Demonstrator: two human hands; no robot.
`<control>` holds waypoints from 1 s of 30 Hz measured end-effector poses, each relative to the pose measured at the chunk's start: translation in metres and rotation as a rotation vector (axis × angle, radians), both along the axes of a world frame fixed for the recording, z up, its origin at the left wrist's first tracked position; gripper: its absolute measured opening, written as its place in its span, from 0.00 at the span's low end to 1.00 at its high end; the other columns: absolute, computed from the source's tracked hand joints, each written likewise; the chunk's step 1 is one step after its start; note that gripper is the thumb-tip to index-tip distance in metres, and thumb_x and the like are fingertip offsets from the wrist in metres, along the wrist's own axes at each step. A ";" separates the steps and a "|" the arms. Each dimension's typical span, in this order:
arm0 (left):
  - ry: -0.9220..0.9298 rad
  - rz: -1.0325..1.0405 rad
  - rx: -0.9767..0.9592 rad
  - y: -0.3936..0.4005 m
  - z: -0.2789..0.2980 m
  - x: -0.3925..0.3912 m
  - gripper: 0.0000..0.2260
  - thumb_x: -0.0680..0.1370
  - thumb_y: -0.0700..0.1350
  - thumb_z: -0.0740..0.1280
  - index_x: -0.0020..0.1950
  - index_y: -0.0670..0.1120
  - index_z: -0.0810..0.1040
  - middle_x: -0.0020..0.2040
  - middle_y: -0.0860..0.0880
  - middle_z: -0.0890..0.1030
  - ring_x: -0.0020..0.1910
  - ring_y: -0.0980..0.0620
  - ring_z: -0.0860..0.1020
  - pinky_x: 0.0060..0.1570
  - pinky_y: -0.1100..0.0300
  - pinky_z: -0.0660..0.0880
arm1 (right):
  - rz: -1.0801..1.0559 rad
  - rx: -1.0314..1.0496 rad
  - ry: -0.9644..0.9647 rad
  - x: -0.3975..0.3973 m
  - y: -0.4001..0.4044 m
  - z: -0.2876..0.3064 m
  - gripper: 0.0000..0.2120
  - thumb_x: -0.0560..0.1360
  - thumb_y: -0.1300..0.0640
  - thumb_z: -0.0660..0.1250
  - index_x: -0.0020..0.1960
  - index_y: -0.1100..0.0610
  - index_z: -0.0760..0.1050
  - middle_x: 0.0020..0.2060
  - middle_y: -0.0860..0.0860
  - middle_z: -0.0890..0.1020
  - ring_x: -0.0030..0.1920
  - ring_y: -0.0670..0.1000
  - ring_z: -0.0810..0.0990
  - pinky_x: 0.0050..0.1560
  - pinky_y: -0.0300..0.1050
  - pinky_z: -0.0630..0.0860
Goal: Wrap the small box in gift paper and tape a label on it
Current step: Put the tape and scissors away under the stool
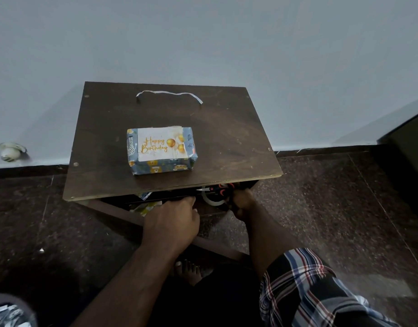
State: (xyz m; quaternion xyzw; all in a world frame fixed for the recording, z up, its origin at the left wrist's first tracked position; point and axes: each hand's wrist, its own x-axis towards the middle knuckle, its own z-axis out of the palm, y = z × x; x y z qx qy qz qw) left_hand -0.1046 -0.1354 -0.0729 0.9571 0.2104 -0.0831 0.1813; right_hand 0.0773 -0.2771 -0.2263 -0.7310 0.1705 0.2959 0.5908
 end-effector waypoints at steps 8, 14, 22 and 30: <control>0.008 0.004 -0.005 -0.001 -0.002 0.001 0.16 0.82 0.54 0.58 0.68 0.55 0.75 0.58 0.51 0.83 0.58 0.48 0.80 0.54 0.53 0.77 | -0.016 -0.024 -0.006 0.001 0.001 0.002 0.15 0.74 0.73 0.53 0.34 0.60 0.70 0.22 0.54 0.69 0.23 0.50 0.65 0.22 0.39 0.59; -0.008 0.000 0.001 0.000 -0.004 0.000 0.16 0.82 0.54 0.58 0.67 0.55 0.76 0.58 0.51 0.84 0.57 0.48 0.81 0.54 0.53 0.77 | 0.025 -0.053 -0.033 -0.003 0.001 0.011 0.14 0.77 0.70 0.53 0.39 0.60 0.72 0.23 0.54 0.70 0.22 0.49 0.65 0.21 0.39 0.60; -0.010 -0.033 -0.043 0.000 -0.006 -0.001 0.17 0.82 0.54 0.59 0.71 0.55 0.74 0.61 0.52 0.83 0.60 0.49 0.80 0.57 0.54 0.75 | 0.254 -0.265 0.075 -0.026 -0.019 0.041 0.10 0.80 0.60 0.60 0.39 0.58 0.72 0.32 0.55 0.72 0.26 0.49 0.70 0.28 0.38 0.66; -0.137 -0.100 -0.143 -0.006 0.011 -0.031 0.04 0.80 0.50 0.65 0.49 0.51 0.73 0.44 0.54 0.79 0.47 0.52 0.78 0.47 0.54 0.73 | 0.742 -0.512 -0.156 -0.083 -0.049 0.122 0.12 0.80 0.59 0.64 0.59 0.62 0.80 0.57 0.56 0.83 0.58 0.57 0.81 0.54 0.46 0.78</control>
